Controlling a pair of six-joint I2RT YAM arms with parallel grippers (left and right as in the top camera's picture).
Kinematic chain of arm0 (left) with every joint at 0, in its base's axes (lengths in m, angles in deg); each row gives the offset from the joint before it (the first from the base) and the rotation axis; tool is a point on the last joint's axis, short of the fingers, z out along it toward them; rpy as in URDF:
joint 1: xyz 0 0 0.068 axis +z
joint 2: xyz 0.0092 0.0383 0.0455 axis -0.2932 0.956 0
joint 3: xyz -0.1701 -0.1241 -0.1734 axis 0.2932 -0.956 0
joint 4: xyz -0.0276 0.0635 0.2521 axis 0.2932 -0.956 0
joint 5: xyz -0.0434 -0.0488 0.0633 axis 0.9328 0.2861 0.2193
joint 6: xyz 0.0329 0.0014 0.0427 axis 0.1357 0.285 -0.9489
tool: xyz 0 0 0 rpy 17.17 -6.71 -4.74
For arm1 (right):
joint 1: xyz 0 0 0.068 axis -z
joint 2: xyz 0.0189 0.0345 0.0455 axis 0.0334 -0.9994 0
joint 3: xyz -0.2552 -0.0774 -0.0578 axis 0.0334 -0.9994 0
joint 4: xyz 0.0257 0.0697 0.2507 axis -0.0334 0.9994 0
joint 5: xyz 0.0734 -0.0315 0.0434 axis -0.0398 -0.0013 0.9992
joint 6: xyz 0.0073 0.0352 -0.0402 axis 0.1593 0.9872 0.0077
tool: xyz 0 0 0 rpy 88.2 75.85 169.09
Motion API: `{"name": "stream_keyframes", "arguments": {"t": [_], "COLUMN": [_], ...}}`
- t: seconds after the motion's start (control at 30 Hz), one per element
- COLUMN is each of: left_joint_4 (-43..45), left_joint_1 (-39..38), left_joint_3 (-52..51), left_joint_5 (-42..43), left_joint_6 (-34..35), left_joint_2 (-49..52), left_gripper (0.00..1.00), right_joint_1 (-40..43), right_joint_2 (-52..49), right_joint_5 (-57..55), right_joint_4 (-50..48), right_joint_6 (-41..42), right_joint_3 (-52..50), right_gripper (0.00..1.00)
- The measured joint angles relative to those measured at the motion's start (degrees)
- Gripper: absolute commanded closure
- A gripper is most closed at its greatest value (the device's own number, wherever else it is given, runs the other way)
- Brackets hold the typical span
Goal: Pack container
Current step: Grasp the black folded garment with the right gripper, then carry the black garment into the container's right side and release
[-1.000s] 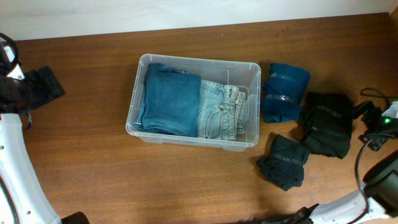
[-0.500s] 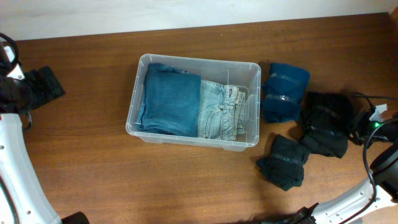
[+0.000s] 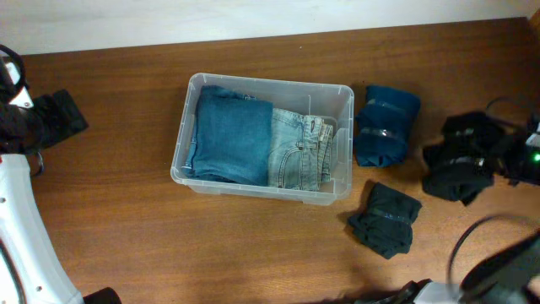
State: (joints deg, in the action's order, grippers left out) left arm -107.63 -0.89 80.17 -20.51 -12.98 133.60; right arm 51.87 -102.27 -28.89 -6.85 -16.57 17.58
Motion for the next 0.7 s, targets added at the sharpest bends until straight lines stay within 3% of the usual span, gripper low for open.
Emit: {"name": "stream_keyframes", "arguments": {"t": [0.17,0.33,0.5,0.7], "left_joint_4": [0.0,0.0,0.0,0.0], "left_joint_1": [0.0,0.0,0.0,0.0], "left_joint_3": [0.0,0.0,0.0,0.0], "left_joint_5": [0.0,0.0,0.0,0.0], "left_joint_6": [0.0,0.0,0.0,0.0], "left_joint_2": [0.0,0.0,0.0,0.0], "left_gripper": [0.00,0.00,0.00,0.00], "right_joint_1": [-7.9,-19.2,-33.6,-50.4], "right_joint_2": [15.1,23.4,24.6,20.6], "right_joint_5": [4.6,6.9,6.8,0.6], "right_joint_4": [-0.7,-8.9,-21.3,-28.0], "right_joint_6": [4.4,13.2,24.2,33.2], "right_joint_3": [0.0,0.0,0.0,0.0], "right_gripper": [0.96,0.96,0.96,0.96]}}
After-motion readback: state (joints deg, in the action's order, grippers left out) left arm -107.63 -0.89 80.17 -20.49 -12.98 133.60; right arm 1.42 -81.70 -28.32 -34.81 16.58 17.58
